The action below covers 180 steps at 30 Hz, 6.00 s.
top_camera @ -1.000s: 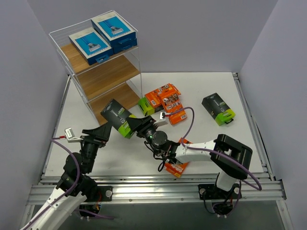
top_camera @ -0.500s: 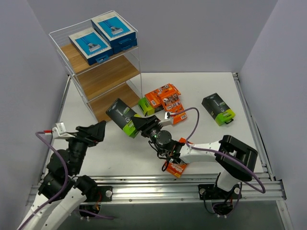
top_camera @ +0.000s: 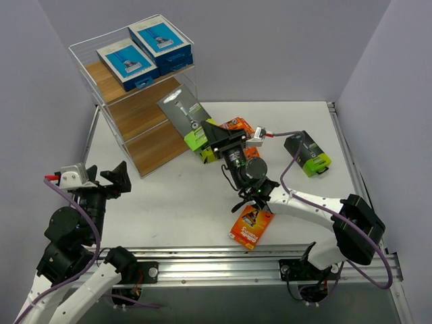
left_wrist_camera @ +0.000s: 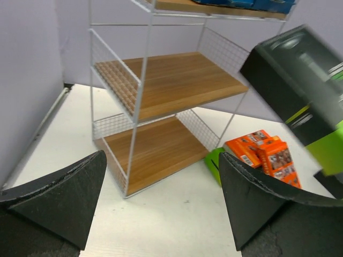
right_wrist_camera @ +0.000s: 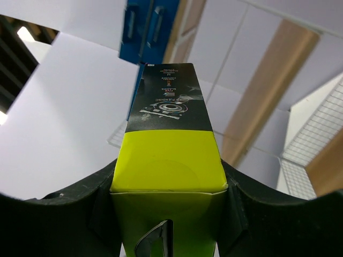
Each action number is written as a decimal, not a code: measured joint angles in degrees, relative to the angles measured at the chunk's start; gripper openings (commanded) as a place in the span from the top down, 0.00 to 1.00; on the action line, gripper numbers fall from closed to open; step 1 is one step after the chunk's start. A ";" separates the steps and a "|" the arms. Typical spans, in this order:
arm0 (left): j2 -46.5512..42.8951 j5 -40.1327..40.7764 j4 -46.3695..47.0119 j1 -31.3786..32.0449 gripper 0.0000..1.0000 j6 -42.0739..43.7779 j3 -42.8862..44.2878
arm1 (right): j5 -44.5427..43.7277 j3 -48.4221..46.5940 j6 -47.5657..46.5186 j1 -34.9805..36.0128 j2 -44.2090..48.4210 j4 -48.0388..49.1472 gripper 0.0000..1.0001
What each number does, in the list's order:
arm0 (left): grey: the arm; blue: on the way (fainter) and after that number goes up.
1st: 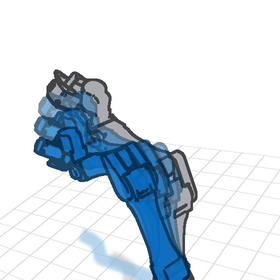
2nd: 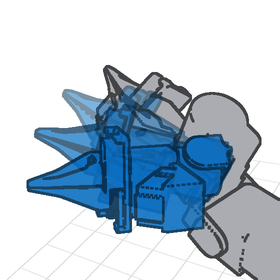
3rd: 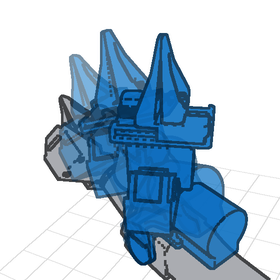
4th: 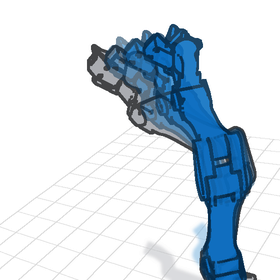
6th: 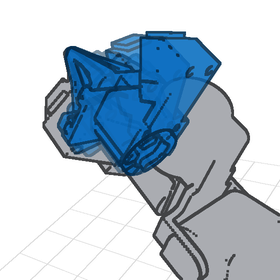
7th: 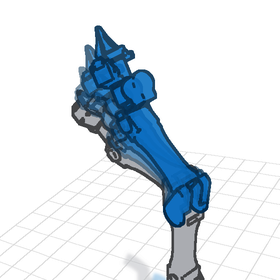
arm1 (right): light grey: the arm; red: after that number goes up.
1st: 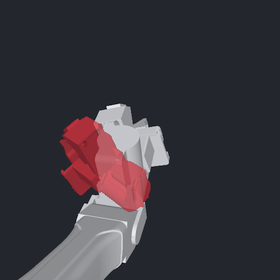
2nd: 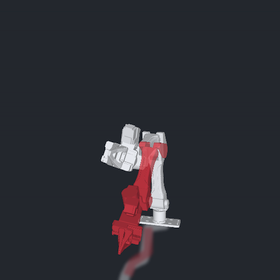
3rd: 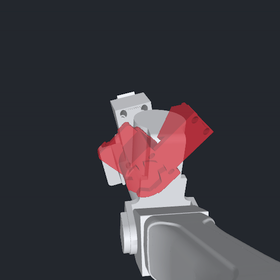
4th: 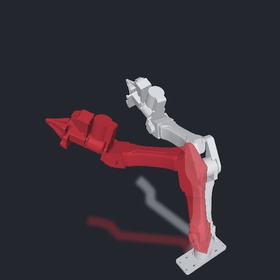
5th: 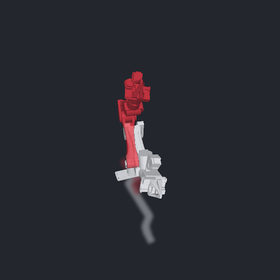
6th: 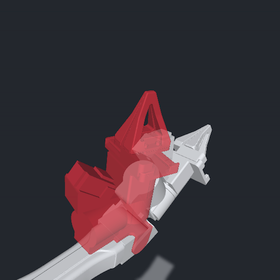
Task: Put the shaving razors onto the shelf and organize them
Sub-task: Place the shaving razor onto shelf
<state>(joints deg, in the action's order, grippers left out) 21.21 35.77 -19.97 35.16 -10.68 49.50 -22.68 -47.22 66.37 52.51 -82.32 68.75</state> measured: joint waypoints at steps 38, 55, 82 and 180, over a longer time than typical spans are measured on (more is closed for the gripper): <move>-12.92 5.57 3.06 2.69 0.06 7.13 -11.58 | 9.55 -3.37 4.92 -5.84 -8.04 -1.25 1.00; -13.11 5.84 3.54 3.28 0.98 8.04 -12.02 | 12.81 -21.07 7.21 -10.54 -21.55 -3.65 1.00; -15.45 7.52 4.13 5.57 0.07 8.00 -13.16 | 11.37 -39.82 11.54 -11.67 -33.83 -20.59 0.45; -12.61 7.08 3.13 7.30 0.05 7.96 -13.11 | 15.74 -44.68 6.84 -12.92 -28.55 -42.82 0.00</move>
<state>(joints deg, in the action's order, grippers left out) 8.60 42.85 -16.84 42.46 -2.72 36.38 -6.94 -91.90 73.21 39.59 -110.87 25.93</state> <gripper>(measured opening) 0.946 0.996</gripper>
